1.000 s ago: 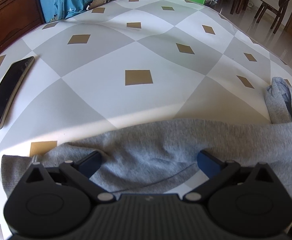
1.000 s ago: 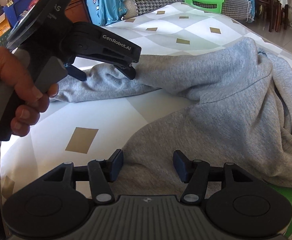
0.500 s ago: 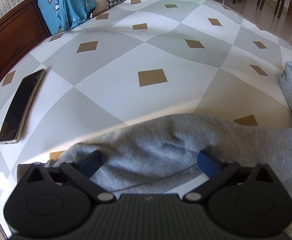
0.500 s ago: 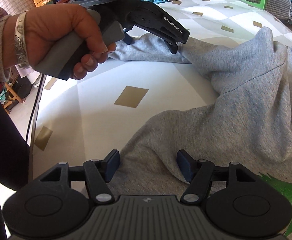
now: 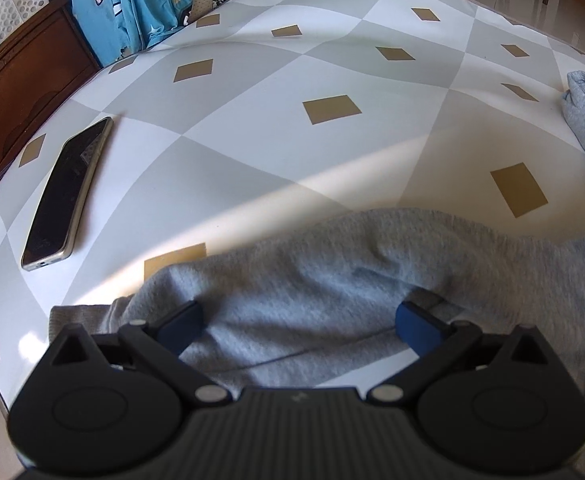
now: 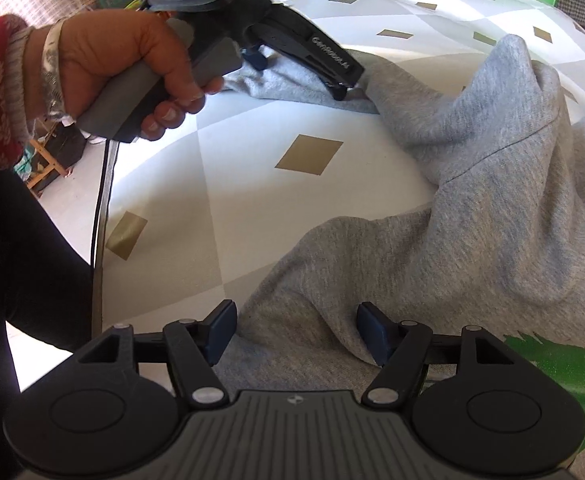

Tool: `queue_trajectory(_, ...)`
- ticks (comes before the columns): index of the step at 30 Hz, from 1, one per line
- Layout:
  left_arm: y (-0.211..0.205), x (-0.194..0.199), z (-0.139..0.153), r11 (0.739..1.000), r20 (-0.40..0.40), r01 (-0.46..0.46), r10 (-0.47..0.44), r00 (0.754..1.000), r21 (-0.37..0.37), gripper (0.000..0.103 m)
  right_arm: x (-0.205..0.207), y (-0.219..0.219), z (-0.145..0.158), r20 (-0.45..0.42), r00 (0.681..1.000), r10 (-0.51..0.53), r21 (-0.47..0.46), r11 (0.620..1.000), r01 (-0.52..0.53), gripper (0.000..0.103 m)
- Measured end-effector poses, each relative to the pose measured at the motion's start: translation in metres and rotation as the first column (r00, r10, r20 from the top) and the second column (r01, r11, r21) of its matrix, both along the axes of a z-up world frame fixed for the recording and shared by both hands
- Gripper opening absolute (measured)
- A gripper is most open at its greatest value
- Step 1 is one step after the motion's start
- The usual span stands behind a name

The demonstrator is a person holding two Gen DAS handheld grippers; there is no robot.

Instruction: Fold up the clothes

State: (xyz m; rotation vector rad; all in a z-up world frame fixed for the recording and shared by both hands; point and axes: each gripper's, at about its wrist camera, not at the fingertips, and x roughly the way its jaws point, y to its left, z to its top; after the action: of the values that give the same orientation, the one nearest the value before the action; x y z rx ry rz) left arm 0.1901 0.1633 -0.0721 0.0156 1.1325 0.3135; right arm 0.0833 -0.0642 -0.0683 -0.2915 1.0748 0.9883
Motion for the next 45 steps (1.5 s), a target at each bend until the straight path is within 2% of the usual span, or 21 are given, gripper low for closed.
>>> queue_trajectory(8,0.027,-0.031,0.004,1.0,-0.054,0.022,-0.022,0.998,-0.004,0.103,0.009,-0.002,0.012,0.062,0.995,-0.074,0.014,0.997,0.073,0.067)
queue_trajectory(15,0.049,-0.059,0.005,0.997,-0.13,0.044,-0.052,0.99,-0.06,0.103,0.018,0.0,0.018,0.114,0.988,-0.103,0.017,0.995,0.102,0.067)
queue_trajectory(20,0.056,-0.072,0.004,0.996,-0.168,0.003,-0.018,0.986,-0.086,0.103,0.033,-0.006,0.037,0.161,0.969,-0.185,0.099,0.98,0.171,0.067)
queue_trajectory(25,0.046,-0.075,0.006,0.996,-0.219,0.08,-0.086,0.972,-0.038,0.103,0.051,-0.012,0.05,0.211,0.927,-0.309,0.186,0.944,0.272,0.065)
queue_trajectory(29,0.044,-0.071,0.008,0.993,-0.225,0.118,-0.115,0.968,0.001,0.103,0.066,-0.01,0.047,0.198,0.912,-0.359,0.199,0.926,0.322,0.059)
queue_trajectory(32,0.04,-0.071,0.007,0.982,-0.222,0.19,-0.181,0.958,0.019,0.103,0.076,-0.006,0.039,0.177,0.91,-0.375,0.18,0.921,0.345,0.057)
queue_trajectory(34,0.043,-0.073,0.007,0.975,-0.224,0.223,-0.218,0.95,-0.001,0.103,0.081,-0.005,0.031,0.167,0.907,-0.387,0.171,0.917,0.36,0.057)
queue_trajectory(36,0.054,-0.076,0.004,0.979,-0.225,0.197,-0.205,0.953,-0.056,0.103,0.086,-0.003,0.023,0.163,0.905,-0.394,0.16,0.915,0.37,0.057)
queue_trajectory(39,0.062,-0.082,0.003,0.977,-0.226,0.195,-0.211,0.951,-0.092,0.103,0.095,0.0,0.012,0.191,0.89,-0.414,0.133,0.909,0.394,0.057)
queue_trajectory(45,0.05,-0.084,0.006,0.968,-0.235,0.249,-0.249,0.939,-0.031,0.103,0.102,0.008,-0.002,0.226,0.873,-0.432,0.103,0.902,0.42,0.057)
